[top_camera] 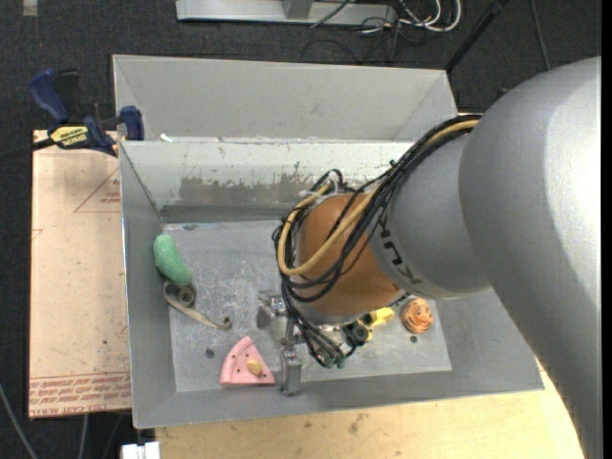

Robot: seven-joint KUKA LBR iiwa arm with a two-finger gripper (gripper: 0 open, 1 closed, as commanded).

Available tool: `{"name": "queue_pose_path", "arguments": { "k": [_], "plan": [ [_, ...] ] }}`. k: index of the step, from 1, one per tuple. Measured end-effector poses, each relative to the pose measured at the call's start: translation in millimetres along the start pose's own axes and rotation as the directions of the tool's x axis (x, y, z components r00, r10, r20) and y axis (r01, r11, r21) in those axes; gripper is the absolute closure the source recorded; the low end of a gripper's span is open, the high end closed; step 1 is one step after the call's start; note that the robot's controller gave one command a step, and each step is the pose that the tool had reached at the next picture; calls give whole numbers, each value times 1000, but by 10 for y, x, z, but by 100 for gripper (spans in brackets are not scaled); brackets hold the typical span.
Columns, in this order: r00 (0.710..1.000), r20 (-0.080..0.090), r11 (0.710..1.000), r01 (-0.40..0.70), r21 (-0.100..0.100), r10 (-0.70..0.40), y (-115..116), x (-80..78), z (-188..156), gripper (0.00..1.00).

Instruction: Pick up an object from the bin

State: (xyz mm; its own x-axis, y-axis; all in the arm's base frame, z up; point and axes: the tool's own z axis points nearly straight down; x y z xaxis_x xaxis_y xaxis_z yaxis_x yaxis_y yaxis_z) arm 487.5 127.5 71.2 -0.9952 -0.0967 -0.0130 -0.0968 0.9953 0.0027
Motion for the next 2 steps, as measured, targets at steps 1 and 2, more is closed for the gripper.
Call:
{"name": "queue_pose_path", "arguments": {
  "k": [1,2],
  "plan": [
    [1000,-2,1000,0,0,0,-1,2,0,0],
    [999,-5,999,53,1,-53,235,-73,4,0]
  ]
}}
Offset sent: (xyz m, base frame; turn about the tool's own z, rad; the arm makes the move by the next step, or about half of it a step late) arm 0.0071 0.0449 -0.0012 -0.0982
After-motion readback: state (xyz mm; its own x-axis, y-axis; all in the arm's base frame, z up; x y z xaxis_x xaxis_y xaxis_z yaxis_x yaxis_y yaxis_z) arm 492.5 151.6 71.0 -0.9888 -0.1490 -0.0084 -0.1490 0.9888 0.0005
